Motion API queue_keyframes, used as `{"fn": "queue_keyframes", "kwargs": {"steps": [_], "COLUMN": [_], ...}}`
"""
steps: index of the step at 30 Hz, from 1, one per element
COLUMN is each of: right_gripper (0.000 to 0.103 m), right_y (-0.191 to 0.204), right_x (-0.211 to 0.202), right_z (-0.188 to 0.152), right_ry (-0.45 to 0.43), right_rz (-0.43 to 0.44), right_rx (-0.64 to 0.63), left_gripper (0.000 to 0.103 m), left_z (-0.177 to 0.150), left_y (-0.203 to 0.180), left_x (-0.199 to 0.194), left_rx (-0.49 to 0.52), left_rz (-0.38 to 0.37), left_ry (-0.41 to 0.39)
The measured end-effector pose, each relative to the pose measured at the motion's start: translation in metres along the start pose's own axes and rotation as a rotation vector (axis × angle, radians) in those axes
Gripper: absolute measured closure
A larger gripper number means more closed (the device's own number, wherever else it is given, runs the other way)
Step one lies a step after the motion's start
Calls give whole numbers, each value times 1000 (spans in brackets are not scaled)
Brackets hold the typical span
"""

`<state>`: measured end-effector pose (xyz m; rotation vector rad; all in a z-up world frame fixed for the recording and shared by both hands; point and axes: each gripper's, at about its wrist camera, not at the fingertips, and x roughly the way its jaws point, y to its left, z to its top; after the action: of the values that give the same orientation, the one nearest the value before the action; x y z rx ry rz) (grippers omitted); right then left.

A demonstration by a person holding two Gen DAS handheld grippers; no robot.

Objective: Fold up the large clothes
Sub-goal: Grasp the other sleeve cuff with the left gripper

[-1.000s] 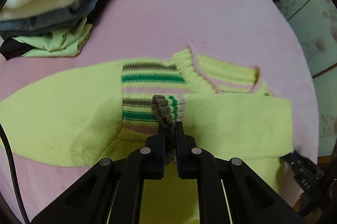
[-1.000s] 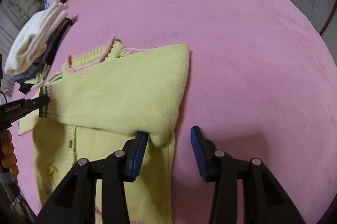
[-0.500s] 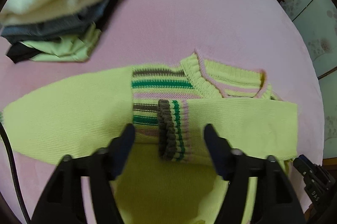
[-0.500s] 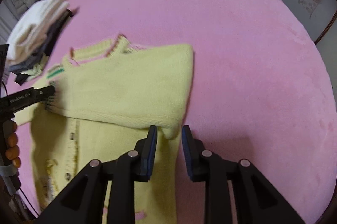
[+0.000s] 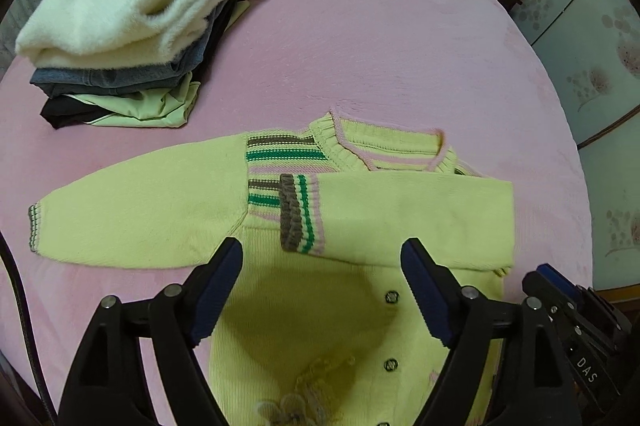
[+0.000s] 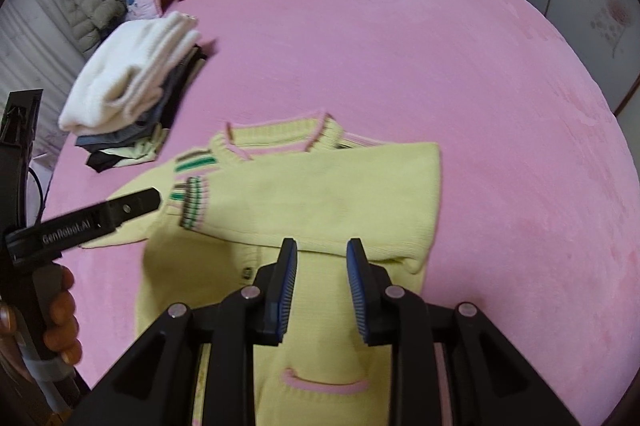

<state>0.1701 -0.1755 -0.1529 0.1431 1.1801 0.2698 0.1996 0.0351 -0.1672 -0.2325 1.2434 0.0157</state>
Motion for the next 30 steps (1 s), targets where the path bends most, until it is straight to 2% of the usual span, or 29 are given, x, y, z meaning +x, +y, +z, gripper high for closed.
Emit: {"fn": "queue_keyframes", "kwargs": {"steps": [9, 19, 25, 30], "right_gripper": [77, 77, 77, 77], "right_y": [23, 59, 86, 114], "right_x": [-18, -29, -29, -21], "right_z": [-3, -11, -9, 0], "right_ry": [-3, 2, -2, -14], "right_rz": [37, 74, 101, 129], "right_rx": [-29, -76, -110, -151], "left_gripper": [21, 20, 20, 20], "left_z": [-13, -25, -32, -41], "left_y": [1, 24, 63, 119], "left_x": [-28, -60, -70, -67], "left_rx": [-13, -42, -118, -221], "left_rz": [-11, -56, -82, -17], "left_ry": [3, -21, -30, -39]}}
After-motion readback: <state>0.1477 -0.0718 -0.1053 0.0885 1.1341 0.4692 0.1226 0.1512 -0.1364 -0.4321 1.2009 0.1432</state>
